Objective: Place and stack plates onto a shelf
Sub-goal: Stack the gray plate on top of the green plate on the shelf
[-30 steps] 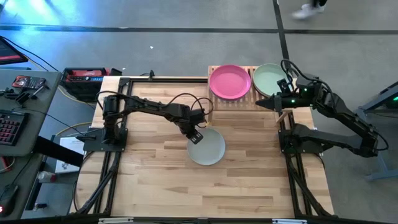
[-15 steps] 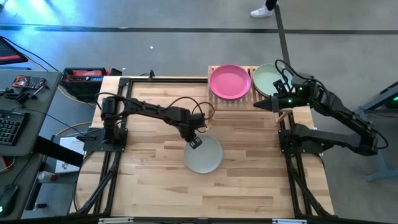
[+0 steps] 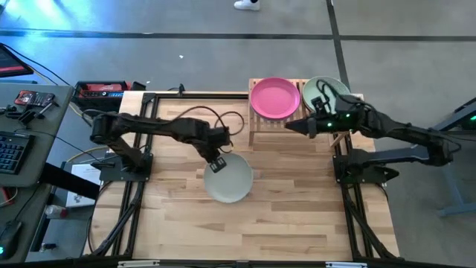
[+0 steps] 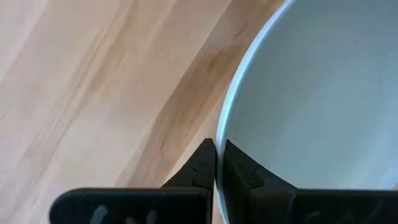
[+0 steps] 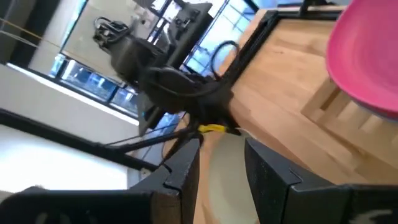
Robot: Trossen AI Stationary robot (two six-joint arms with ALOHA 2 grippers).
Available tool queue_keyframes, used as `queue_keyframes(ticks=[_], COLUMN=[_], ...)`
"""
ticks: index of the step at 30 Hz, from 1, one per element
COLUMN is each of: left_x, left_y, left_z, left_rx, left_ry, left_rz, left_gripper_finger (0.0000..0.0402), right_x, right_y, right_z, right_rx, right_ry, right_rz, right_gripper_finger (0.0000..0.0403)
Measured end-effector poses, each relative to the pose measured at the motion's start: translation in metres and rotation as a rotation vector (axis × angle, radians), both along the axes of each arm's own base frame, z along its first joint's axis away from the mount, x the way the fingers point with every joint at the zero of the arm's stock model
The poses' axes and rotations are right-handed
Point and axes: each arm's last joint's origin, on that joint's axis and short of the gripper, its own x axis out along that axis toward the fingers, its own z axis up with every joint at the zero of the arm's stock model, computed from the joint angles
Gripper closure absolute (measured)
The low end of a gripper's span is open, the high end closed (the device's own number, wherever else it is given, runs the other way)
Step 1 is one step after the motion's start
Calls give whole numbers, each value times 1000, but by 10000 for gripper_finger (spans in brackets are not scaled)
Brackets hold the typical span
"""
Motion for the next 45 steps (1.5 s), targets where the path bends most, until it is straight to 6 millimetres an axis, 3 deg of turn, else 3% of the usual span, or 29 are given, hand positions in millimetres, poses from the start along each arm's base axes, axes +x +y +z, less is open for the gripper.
queue_keyframes(ticks=[6,11,24,33,45], left_x=[-31,-50,-46,-39,-30], left_y=[-2,-3,-16,-21,-21], left_z=[32,46,42,43,46], left_rx=[-27,-41,-29,-26,19], left_ry=[9,27,43,-27,-121], left_rz=[68,109,82,62,72], left_gripper_finger=[400,401,401,401,401], right_x=[35,66,131,143,144], right_y=[17,36,89,105,106], right_z=[-17,-41,-100,-122,-125], right_rx=[0,41,106,132,175], right_ry=[90,190,262,294,298], right_rz=[-38,-39,-30,-42,-59], right_gripper_finger=[293,293,293,293,293])
